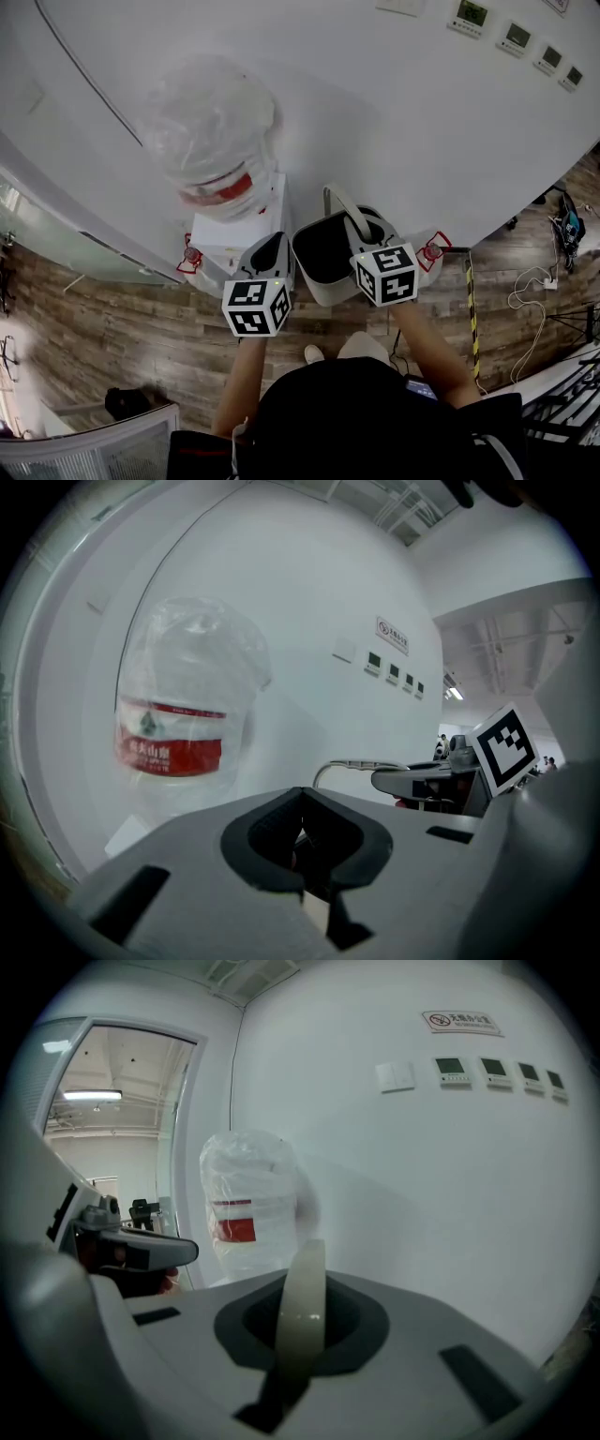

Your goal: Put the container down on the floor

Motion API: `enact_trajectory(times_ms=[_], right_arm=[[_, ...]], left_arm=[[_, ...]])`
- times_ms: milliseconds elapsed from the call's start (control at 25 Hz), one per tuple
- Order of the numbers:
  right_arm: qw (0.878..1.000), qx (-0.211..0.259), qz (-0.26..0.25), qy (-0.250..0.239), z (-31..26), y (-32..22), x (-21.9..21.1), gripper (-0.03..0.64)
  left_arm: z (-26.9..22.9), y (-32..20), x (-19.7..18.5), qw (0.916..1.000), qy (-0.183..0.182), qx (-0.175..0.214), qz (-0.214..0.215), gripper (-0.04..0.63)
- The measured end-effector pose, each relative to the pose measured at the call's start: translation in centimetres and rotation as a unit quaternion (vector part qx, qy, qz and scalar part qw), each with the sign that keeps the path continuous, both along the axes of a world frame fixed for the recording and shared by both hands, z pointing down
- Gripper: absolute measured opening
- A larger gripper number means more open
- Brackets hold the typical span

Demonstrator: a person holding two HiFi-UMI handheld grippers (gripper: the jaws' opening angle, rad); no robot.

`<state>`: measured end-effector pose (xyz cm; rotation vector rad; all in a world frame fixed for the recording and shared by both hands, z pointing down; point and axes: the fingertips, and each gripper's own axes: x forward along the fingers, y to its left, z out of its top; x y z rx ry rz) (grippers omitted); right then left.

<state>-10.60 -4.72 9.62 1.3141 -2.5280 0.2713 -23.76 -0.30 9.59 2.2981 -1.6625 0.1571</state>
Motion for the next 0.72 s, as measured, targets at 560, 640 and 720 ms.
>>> enact_trajectory(times_ms=[560, 640, 720], right_arm=[[0.999, -0.049, 0.006, 0.009, 4.3, -1.2, 2.4, 0.029], [0.998, -0.063, 0.008, 0.013, 5.5, -1.8, 2.9, 0.029], [0.997, -0.075, 0.009, 0.017, 6.6, -2.4, 3.3, 0.029]], left_arm=[[4.0, -2.1, 3.2, 0.999, 0.009, -0.043, 0.01, 0.017], [4.9, -2.5, 3.7, 0.9984, 0.008, -0.054, 0.012, 0.017], [5.9, -3.2, 4.2, 0.998, 0.003, -0.062, 0.016, 0.017]])
